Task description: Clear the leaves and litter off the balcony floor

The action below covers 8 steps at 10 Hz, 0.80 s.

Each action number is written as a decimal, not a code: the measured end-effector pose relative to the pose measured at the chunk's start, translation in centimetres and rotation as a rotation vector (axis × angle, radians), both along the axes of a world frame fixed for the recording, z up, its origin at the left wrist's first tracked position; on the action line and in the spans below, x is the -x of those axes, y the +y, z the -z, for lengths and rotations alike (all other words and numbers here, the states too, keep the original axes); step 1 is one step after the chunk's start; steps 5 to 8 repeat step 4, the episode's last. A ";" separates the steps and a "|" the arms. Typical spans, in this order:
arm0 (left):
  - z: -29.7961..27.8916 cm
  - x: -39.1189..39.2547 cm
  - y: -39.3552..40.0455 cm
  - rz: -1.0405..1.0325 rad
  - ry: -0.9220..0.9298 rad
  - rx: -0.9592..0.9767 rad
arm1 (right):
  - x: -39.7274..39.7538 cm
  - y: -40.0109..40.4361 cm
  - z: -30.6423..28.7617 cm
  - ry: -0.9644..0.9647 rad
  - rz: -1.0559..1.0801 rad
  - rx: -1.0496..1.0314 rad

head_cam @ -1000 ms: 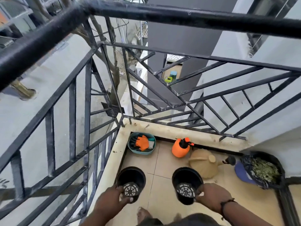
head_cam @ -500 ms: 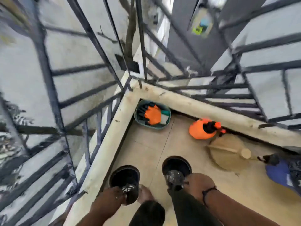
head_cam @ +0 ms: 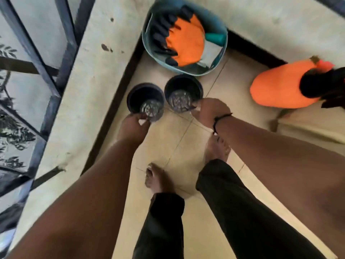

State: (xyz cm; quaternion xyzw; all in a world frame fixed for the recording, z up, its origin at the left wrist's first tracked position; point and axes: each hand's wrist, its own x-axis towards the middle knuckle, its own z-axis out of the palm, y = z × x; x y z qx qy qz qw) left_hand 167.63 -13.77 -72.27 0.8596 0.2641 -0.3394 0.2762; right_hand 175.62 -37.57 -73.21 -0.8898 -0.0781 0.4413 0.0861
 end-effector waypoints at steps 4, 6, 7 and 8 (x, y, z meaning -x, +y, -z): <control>3.1 -2.9 1.1 -0.028 -0.044 -0.006 | 3.6 -2.0 0.9 0.066 0.014 -0.122; 3.1 -2.9 1.1 -0.028 -0.044 -0.006 | 3.6 -2.0 0.9 0.066 0.014 -0.122; 3.1 -2.9 1.1 -0.028 -0.044 -0.006 | 3.6 -2.0 0.9 0.066 0.014 -0.122; 3.1 -2.9 1.1 -0.028 -0.044 -0.006 | 3.6 -2.0 0.9 0.066 0.014 -0.122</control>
